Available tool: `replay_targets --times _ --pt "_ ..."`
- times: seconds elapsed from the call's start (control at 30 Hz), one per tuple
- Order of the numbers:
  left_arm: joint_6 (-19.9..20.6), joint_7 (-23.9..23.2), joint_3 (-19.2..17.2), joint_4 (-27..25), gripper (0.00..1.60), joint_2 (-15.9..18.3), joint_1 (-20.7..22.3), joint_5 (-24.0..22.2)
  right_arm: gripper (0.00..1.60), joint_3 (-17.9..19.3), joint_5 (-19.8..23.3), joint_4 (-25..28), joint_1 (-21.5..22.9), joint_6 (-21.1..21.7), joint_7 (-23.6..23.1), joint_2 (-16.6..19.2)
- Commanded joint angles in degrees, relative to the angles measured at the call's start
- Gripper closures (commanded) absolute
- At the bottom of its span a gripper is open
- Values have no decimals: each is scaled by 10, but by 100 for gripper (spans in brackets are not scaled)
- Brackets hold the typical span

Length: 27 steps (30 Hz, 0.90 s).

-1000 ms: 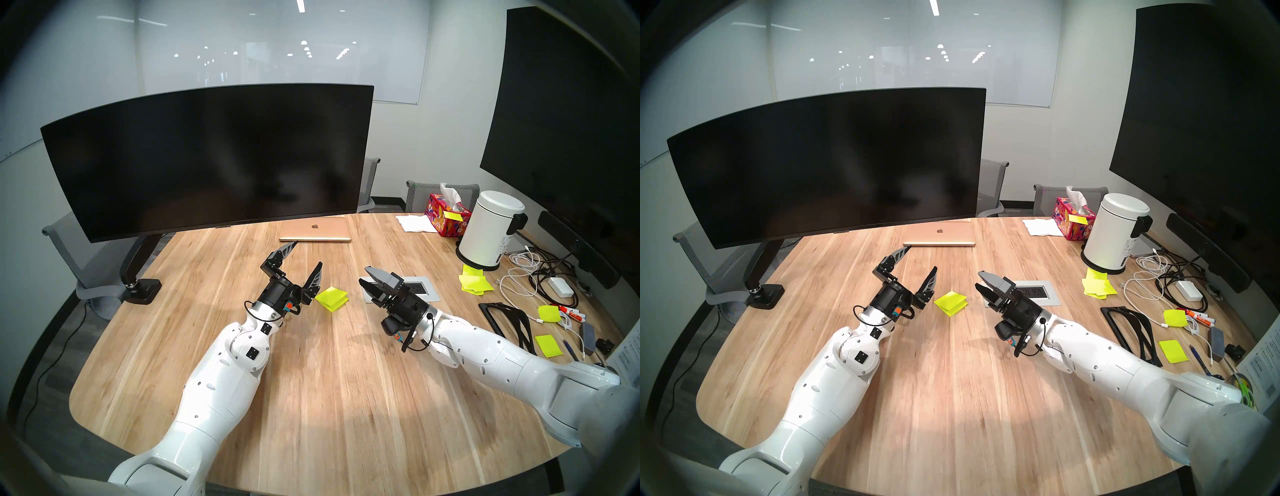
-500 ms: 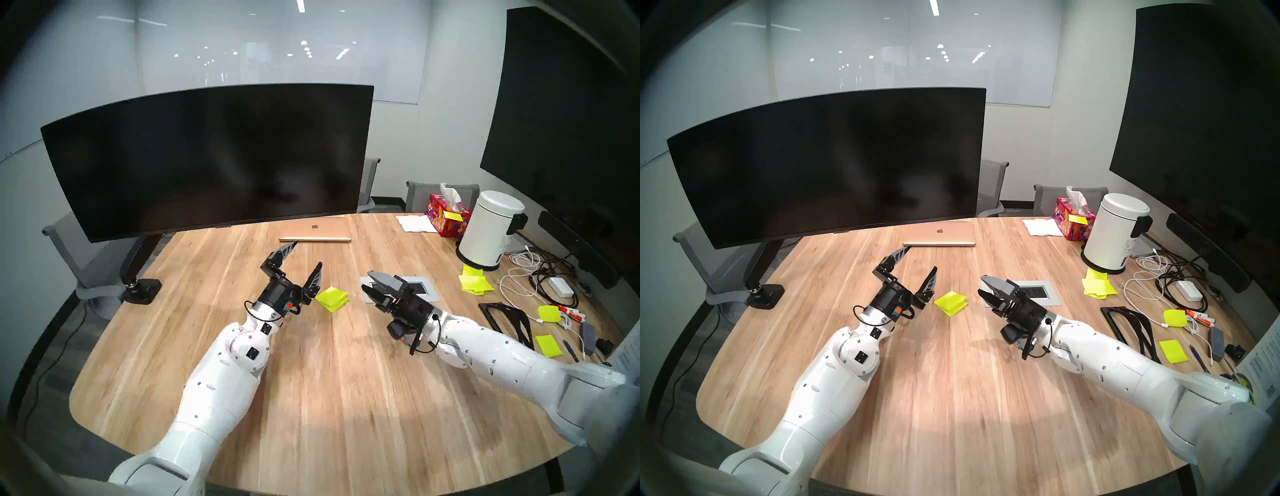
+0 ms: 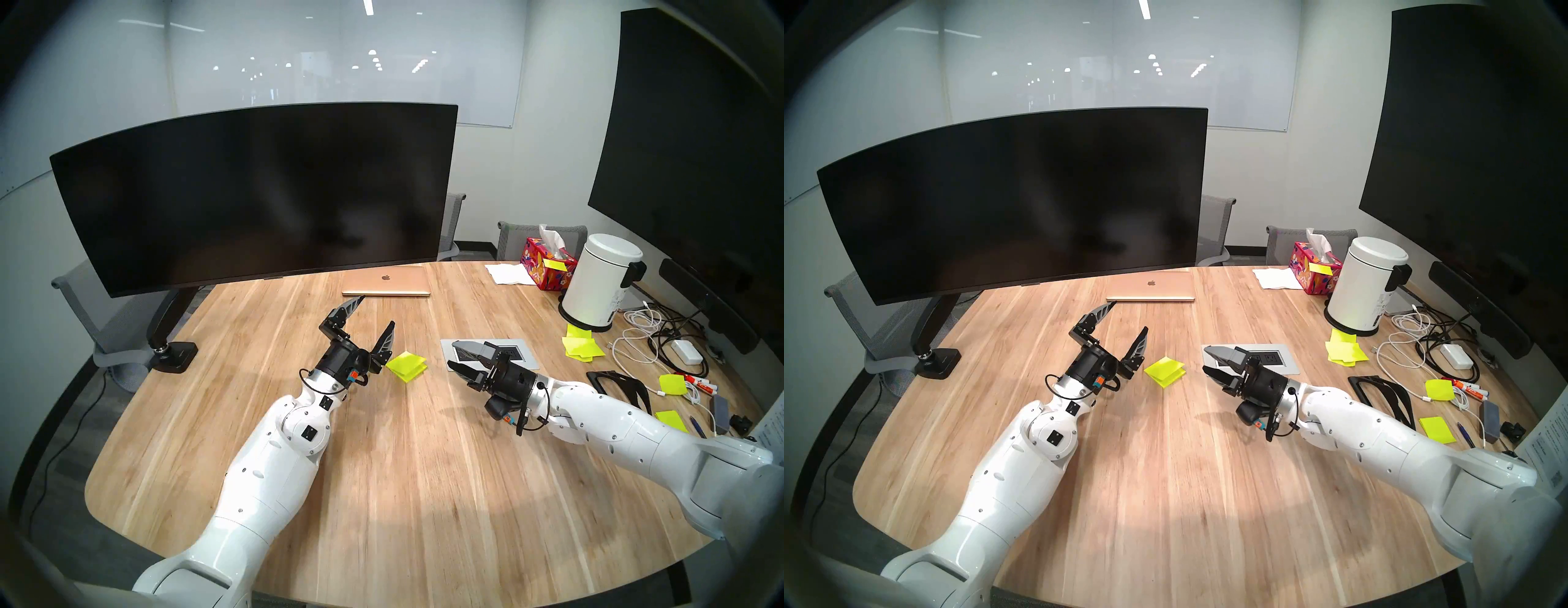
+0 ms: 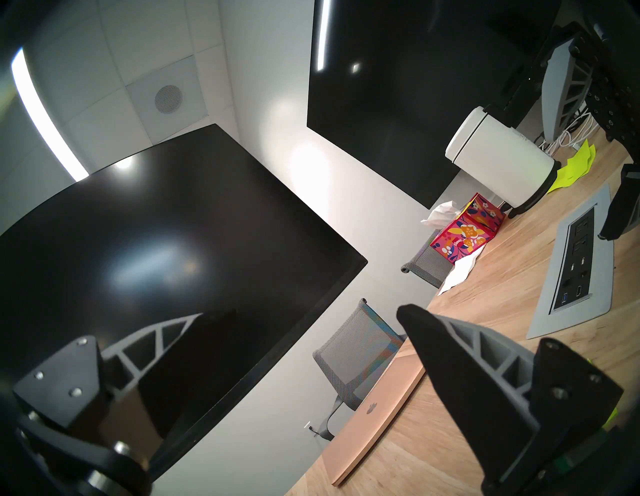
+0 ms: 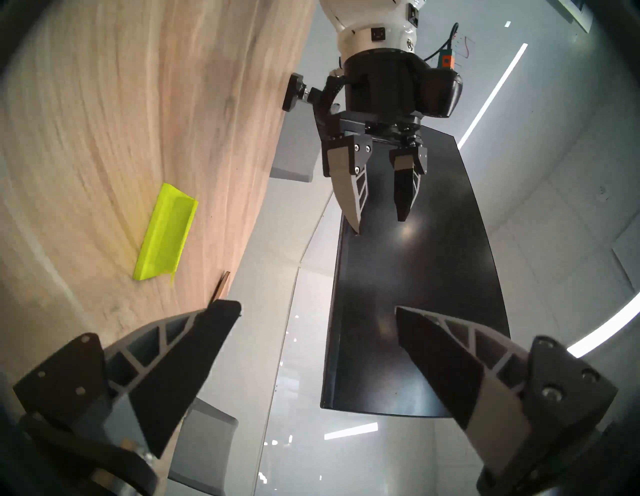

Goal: Peel one sticky note off the pad and stick it onto the monitor, then press it flat

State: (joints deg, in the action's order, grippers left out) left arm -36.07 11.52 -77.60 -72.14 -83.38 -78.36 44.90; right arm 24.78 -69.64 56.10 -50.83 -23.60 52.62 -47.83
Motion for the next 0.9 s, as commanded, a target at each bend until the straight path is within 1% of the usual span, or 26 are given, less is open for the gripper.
replay_targets --times 0.0,0.2,0.3,0.37,0.43,0.5,0.53,0.57,0.73,0.87 --pt "-2 0 1 -9 0 -1 4 1 0 6 -8 -3 33 -22 6 3" --pt "-2 0 1 -9 0 -1 4 1 0 12 0 -10 42 -63 1 0" --pt "-2 0 1 -9 0 -1 4 1 0 16 12 -13 46 -91 -10 -2" --pt "-2 0 1 -9 0 -1 4 1 0 14 7 -12 50 -97 -16 -1" --pt "-2 0 1 -9 0 -1 4 1 0 17 17 -9 50 -111 -27 -1" --pt "-2 0 1 -9 0 -1 4 1 0 13 4 -5 55 -113 -35 0" --pt "-2 0 1 -9 0 -1 4 1 0 13 6 -4 55 -116 -42 0" --pt "-2 0 1 -9 0 -1 4 1 0 9 -7 -5 61 -115 -47 -1" --pt "-2 0 1 -9 0 -1 4 1 0 9 -5 -23 71 -133 -74 -17" --pt "-2 0 1 -9 0 -1 4 1 0 7 -12 -35 80 -148 -81 -24"
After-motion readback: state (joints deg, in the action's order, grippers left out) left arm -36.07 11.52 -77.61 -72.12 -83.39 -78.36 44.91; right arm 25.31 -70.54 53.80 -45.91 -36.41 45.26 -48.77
